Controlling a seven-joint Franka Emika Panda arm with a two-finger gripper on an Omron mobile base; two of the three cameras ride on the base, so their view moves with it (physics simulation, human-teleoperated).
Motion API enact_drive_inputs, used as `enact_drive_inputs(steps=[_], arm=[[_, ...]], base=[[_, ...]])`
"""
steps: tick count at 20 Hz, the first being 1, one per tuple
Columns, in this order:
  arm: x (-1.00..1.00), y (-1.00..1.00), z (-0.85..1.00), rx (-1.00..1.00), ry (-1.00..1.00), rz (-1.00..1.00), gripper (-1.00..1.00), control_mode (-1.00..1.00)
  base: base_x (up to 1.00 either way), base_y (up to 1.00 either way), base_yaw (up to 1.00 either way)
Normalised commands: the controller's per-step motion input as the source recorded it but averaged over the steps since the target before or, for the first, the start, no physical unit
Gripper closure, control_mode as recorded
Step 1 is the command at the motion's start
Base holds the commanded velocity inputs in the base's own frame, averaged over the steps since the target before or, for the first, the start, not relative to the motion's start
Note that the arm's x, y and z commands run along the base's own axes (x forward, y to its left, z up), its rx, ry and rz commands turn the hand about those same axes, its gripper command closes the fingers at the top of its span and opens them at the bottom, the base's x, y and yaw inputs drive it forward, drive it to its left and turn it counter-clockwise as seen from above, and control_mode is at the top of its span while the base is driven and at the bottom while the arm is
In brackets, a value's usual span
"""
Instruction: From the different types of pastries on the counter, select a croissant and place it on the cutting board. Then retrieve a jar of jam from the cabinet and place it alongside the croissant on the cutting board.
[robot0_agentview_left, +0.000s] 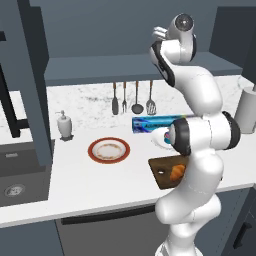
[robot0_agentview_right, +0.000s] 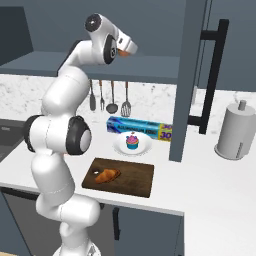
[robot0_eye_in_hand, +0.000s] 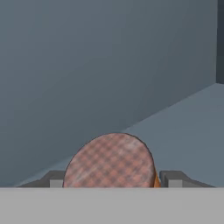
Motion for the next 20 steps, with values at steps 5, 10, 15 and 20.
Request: enact_drive_inputs(steps=[5, 10, 15, 20], arm=[[-0.08, 0.0, 0.15, -0.02, -0.06, 0.01, 1.0, -1.0], [-0.84, 0.0, 0.07, 0.0, -0.04, 0.0, 1.0, -1.0], [-0.95, 0.0, 0.19, 0.0, 0.0, 0.0, 1.0, -1.0], [-1.0, 0.0, 0.4, 0.0, -0.09, 0.0, 1.0, -1.0]], base=[[0.0, 0.0, 0.0], [0.0, 0.0, 0.0], [0.0, 0.0, 0.0], [0.0, 0.0, 0.0]])
